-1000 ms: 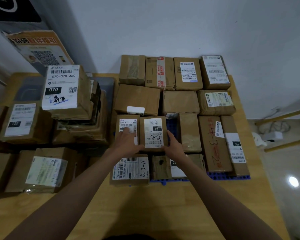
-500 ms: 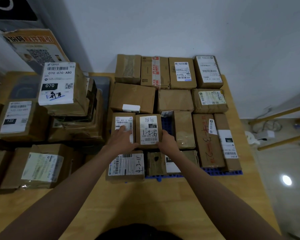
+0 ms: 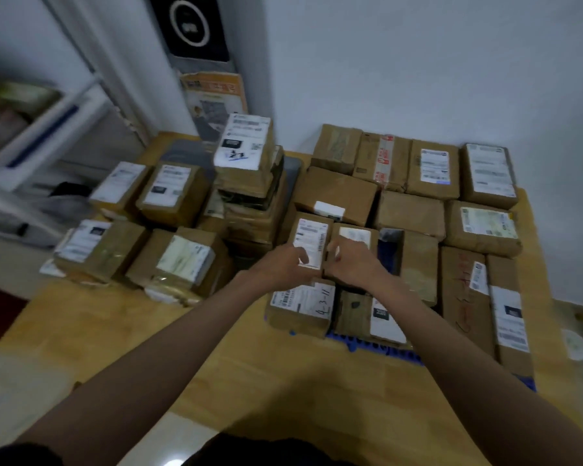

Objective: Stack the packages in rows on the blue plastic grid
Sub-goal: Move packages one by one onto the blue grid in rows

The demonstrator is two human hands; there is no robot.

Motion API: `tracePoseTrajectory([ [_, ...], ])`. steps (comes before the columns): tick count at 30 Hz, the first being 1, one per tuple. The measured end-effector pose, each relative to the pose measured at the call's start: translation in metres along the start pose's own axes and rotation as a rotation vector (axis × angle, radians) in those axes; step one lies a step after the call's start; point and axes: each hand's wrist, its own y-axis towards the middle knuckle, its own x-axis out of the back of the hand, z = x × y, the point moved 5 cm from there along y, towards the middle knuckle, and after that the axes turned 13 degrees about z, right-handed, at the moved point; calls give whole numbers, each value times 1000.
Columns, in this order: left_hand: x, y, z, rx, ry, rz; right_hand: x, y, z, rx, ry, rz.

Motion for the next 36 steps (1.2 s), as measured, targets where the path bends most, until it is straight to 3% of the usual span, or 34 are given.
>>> tracePoseTrajectory([
  [4,8,-38,29,79,9,-43,-17,1,49,108,-18,147],
  [16,57,-101,114,105,-16,-146,-45,3,141,199,-24,209],
  [23,80,-123,177,29,-67,-166,-79,25,210,195,11,143],
  [27,103,-142,236,15,-103,-257,-113,37,262,238,85,88],
  [31,118,-159,307,108,-136,-342,-151,49,309,240,204,61],
  [36,124,-168,378,269,-170,-291,-191,74,348,136,230,149],
])
